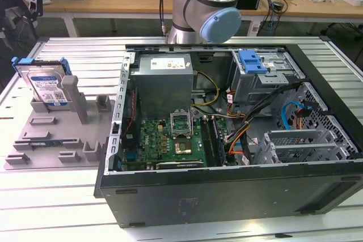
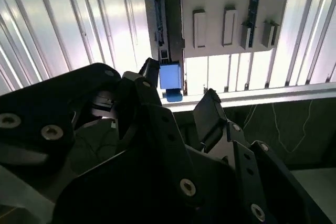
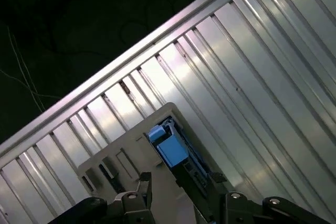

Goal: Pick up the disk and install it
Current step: 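Pick up the disk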

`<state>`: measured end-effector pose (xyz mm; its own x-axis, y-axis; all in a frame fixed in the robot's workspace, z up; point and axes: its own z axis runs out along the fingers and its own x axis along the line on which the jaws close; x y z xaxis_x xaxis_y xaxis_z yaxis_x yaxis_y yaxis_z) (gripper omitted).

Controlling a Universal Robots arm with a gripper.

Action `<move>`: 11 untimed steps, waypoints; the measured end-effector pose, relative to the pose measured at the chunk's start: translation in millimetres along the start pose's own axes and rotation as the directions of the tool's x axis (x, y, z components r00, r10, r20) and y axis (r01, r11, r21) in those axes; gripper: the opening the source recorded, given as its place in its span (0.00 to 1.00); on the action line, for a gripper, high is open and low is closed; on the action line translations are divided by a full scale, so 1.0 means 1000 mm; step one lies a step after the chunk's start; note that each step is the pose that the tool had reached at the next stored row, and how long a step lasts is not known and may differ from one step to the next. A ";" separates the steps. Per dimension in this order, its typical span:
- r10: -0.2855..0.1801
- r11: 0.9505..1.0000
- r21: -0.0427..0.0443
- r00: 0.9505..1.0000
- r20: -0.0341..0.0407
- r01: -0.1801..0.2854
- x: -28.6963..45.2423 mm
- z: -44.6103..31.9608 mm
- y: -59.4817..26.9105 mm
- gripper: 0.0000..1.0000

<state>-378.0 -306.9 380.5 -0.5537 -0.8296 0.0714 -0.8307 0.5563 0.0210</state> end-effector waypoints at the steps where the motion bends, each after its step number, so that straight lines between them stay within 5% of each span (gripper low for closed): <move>1: -0.034 0.999 0.002 0.999 -0.001 0.034 0.0000 0.0001 0.0000 0.54; 5: -0.105 0.994 0.011 0.994 -0.001 0.105 -0.0001 0.0002 0.0000 0.54; 11: -0.243 0.969 0.031 0.970 -0.001 0.243 0.0000 0.0006 0.0000 0.54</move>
<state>-378.0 -306.8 379.9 -0.3349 -0.9400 0.0648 -0.9418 0.3360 0.0069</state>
